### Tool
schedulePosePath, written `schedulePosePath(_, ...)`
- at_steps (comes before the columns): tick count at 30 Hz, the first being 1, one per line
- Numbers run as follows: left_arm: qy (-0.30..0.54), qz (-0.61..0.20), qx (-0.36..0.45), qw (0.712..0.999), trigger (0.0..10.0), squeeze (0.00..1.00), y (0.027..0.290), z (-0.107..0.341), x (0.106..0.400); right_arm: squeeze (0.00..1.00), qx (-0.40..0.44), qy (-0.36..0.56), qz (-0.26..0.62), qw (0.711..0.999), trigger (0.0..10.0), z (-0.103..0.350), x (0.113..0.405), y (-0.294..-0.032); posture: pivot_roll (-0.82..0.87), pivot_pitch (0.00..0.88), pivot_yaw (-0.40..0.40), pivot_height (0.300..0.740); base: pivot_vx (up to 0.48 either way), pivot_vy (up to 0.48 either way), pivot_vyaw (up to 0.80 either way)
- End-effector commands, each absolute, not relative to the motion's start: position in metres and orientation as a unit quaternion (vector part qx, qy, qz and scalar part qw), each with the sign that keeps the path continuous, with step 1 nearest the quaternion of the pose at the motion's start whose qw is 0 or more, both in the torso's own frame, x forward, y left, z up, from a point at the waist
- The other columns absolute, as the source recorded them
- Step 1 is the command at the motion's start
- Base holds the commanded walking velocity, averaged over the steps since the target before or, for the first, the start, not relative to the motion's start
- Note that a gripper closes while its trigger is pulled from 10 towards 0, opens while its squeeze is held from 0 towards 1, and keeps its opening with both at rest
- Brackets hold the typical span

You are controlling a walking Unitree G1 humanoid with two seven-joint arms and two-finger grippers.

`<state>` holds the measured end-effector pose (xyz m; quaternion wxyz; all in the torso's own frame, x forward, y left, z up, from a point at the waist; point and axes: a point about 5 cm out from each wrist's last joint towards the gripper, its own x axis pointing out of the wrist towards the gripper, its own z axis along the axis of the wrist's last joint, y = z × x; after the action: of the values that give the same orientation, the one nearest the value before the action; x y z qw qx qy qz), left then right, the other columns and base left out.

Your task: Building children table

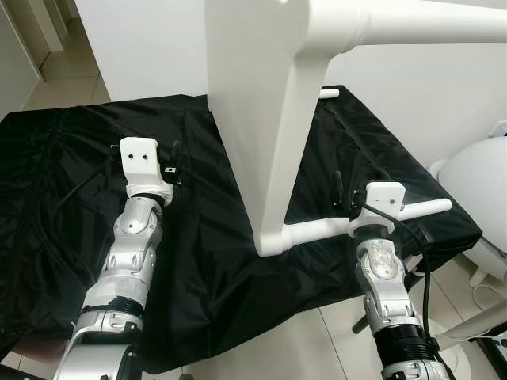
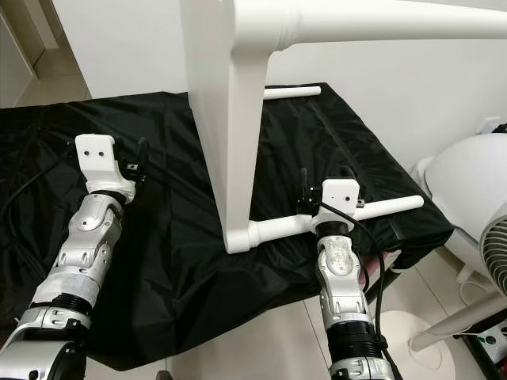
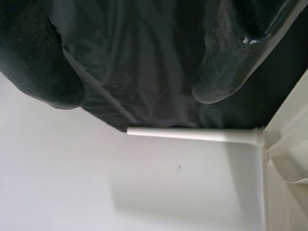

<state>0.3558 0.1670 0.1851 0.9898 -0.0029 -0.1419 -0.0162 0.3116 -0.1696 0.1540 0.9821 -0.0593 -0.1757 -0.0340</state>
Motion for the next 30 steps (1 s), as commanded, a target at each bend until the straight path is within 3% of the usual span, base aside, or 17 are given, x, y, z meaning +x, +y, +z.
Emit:
schedulePosePath(1, -0.139, -0.045, 0.008, 0.989, 10.0, 0.0, 0.167, 0.185, 0.355, 0.0, -0.062, -0.166, -0.02, 0.984, 10.0, 0.148, 0.311, -0.165, 0.06, 0.044, 0.032, 0.74, 0.0, 0.0, 0.0)
schedulePosePath(11, -0.121, -0.011, 0.039, 0.992, 10.0, 0.0, 0.187, 0.173, 0.344, 0.0, -0.022, -0.11, 0.043, 0.993, 10.0, 0.131, 0.307, -0.148, 0.08, 0.064, -0.052, 0.74, 0.0, 0.0, 0.0)
schedulePosePath(16, -0.116, -0.022, 0.041, 0.992, 10.0, 0.0, 0.189, 0.173, 0.341, 0.0, -0.003, -0.08, 0.067, 0.995, 10.0, 0.123, 0.303, -0.139, 0.09, 0.068, -0.056, 0.74, 0.0, 0.0, 0.0)
schedulePosePath(23, -0.105, -0.105, 0.067, 0.987, 10.0, 0.0, 0.167, 0.167, 0.326, 0.0, 0.037, -0.049, 0.126, 0.99, 10.0, 0.119, 0.304, -0.121, 0.11, 0.08, -0.041, 0.74, 0.0, 0.0, 0.0)
schedulePosePath(30, -0.101, -0.092, 0.069, 0.988, 10.0, 0.0, 0.175, 0.168, 0.324, 0.0, 0.052, -0.025, 0.194, 0.979, 10.0, 0.114, 0.296, -0.1, 0.11, 0.085, -0.039, 0.74, 0.0, 0.0, 0.0)
